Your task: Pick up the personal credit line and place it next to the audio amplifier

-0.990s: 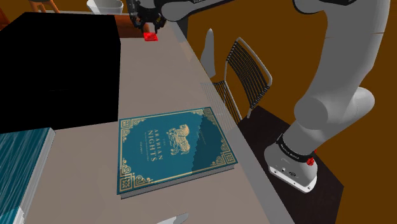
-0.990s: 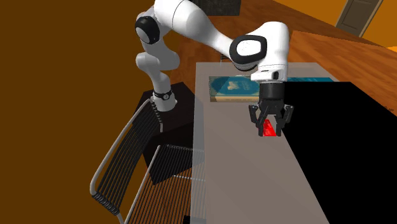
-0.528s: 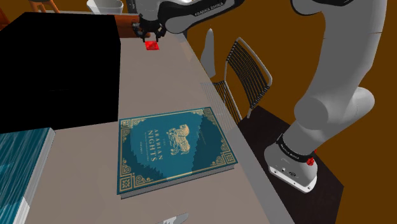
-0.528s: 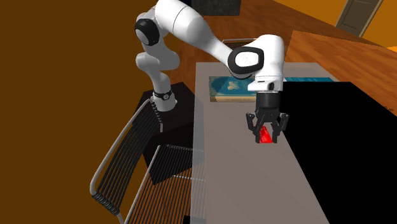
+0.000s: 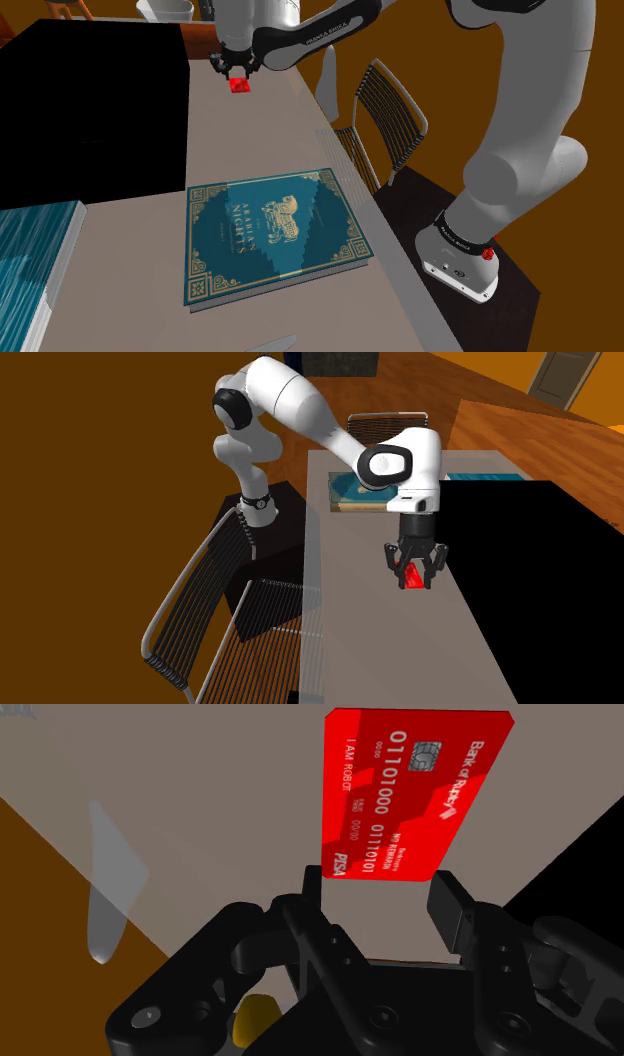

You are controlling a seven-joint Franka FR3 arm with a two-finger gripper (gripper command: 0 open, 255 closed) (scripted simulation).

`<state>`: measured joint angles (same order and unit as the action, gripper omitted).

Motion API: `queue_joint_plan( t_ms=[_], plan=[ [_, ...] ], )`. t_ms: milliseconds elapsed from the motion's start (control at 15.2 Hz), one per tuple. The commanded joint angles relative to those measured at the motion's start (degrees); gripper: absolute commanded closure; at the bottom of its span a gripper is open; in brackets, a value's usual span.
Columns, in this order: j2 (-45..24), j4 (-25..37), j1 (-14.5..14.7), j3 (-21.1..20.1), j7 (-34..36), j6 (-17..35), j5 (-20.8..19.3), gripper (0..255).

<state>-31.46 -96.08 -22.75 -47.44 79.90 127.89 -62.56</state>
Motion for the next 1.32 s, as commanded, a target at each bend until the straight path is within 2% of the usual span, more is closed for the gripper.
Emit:
queue_joint_plan(
  t_ms=[0, 660, 1188, 1254],
  plan=[
    [-0.62, -0.63, 0.3, 0.61, 1.15, 0.83, -1.1, 255],
    [-4.39, -1.86, 2.28, 3.76, 6.1, 3.85, -6.38, 255],
    [-4.54, -1.9, 2.36, 3.89, 6.29, 3.96, -6.59, 255],
    [-4.54, -1.9, 2.36, 3.89, 6.29, 3.96, -6.59, 0]
  ],
)
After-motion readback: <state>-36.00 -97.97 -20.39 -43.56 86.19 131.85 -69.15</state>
